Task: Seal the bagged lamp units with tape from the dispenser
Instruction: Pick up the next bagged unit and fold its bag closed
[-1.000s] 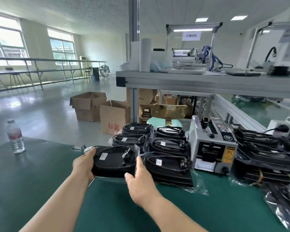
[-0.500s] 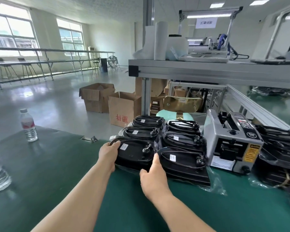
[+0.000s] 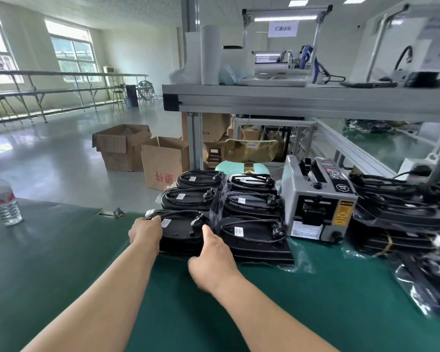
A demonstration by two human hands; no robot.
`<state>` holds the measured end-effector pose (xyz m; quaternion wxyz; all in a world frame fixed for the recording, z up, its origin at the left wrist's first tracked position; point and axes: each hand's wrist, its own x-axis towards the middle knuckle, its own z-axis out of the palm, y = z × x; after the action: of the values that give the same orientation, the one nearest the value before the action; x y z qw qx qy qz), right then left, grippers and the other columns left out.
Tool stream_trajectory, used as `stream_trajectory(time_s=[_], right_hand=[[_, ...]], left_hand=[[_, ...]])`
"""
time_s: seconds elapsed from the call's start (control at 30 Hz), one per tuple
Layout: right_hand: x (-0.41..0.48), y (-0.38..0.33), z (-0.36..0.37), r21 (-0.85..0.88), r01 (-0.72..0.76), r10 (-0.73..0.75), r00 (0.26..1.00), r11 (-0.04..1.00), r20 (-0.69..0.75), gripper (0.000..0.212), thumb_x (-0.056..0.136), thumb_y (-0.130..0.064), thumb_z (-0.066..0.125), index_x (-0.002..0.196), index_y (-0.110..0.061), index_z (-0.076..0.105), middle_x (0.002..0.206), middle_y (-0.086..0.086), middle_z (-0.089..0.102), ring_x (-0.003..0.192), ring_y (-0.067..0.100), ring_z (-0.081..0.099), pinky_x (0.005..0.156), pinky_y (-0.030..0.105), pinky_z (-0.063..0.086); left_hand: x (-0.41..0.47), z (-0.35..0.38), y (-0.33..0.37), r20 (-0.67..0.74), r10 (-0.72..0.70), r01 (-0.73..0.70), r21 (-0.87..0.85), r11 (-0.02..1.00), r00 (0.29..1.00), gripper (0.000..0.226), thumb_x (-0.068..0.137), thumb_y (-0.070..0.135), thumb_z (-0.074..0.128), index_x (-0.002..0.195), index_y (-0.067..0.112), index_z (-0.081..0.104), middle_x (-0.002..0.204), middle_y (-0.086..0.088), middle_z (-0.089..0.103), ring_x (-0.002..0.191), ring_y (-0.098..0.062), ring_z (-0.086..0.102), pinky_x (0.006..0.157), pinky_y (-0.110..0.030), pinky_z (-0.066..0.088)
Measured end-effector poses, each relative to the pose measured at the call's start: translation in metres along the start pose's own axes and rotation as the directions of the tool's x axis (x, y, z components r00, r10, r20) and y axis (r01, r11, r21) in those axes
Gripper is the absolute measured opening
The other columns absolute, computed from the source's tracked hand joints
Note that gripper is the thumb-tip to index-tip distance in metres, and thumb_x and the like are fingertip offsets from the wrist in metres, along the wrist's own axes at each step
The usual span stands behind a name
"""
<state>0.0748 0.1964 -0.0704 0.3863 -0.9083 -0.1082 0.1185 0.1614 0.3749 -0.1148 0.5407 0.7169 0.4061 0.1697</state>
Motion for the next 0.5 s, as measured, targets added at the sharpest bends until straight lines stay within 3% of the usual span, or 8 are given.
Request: stream_trajectory(time_s=[0.07,0.13,0.2,0.3,0.43,0.5], right_hand=[[-0.008,0.004,-0.011,0.04,-0.014,0.015,1.0,0.999,-0.021,0.076,0.088,-0.012,0.05,0.157,-0.018,0.019,0.137,0.01,0.05,0.121,0.028,0.054,0.101,0.039,0.049],[-0.019,0.011,-0.024,0.092,-0.01,0.016,0.998,0.996,-0.059,0.065,0.087,-0.011,0.049,0.15,-0.014,0.033,0.126,0.011,0.057,0.104,0.029,0.063,0.088,0.04,0.056],[-0.031,0.021,-0.039,0.142,0.009,0.006,0.994,0.99,-0.105,0.059,0.088,-0.012,0.048,0.146,-0.014,0.04,0.122,0.01,0.058,0.088,0.028,0.065,0.071,0.033,0.056],[-0.05,0.043,-0.068,0.18,0.06,-0.022,0.978,0.982,-0.206,0.057,0.092,-0.015,0.049,0.148,-0.019,0.04,0.13,0.005,0.058,0.079,0.018,0.065,0.057,0.021,0.049],[-0.085,0.086,-0.121,0.187,0.088,-0.022,0.943,0.978,-0.331,0.056,0.095,-0.023,0.053,0.15,-0.024,0.039,0.142,-0.001,0.052,0.106,0.009,0.056,0.079,0.018,0.048],[-0.104,0.114,-0.152,0.167,0.081,-0.006,0.914,0.983,-0.407,0.055,0.096,-0.026,0.055,0.148,-0.026,0.04,0.142,-0.005,0.052,0.105,0.008,0.056,0.075,0.01,0.044]], left_hand=[[-0.008,-0.005,0.007,-0.037,0.009,-0.005,0.105,0.994,0.999,0.048,0.093,0.033,0.058,0.129,0.002,0.057,0.134,-0.023,0.053,0.114,-0.041,0.053,0.094,-0.04,0.045],[-0.023,-0.008,0.016,-0.075,0.063,-0.047,0.194,0.98,0.995,0.062,0.094,0.038,0.057,0.145,0.005,0.042,0.151,-0.022,0.037,0.135,-0.043,0.039,0.112,-0.05,0.033],[-0.047,-0.008,0.027,-0.096,0.141,-0.117,0.22,0.968,0.985,0.071,0.095,0.039,0.059,0.153,0.009,0.031,0.16,-0.016,0.025,0.145,-0.037,0.025,0.117,-0.053,0.023],[-0.094,0.001,0.044,-0.056,0.303,-0.282,0.234,0.93,0.951,0.074,0.095,0.038,0.061,0.155,0.012,0.026,0.162,-0.01,0.022,0.149,-0.032,0.02,0.118,-0.053,0.02],[-0.179,0.038,0.057,0.168,0.523,-0.546,0.144,0.826,0.836,0.068,0.096,0.04,0.057,0.154,0.018,0.029,0.157,-0.009,0.033,0.144,-0.031,0.03,0.116,-0.053,0.028],[-0.228,0.065,0.059,0.304,0.607,-0.653,0.07,0.754,0.734,0.065,0.097,0.04,0.057,0.153,0.021,0.032,0.155,-0.006,0.037,0.141,-0.026,0.036,0.112,-0.045,0.032]])
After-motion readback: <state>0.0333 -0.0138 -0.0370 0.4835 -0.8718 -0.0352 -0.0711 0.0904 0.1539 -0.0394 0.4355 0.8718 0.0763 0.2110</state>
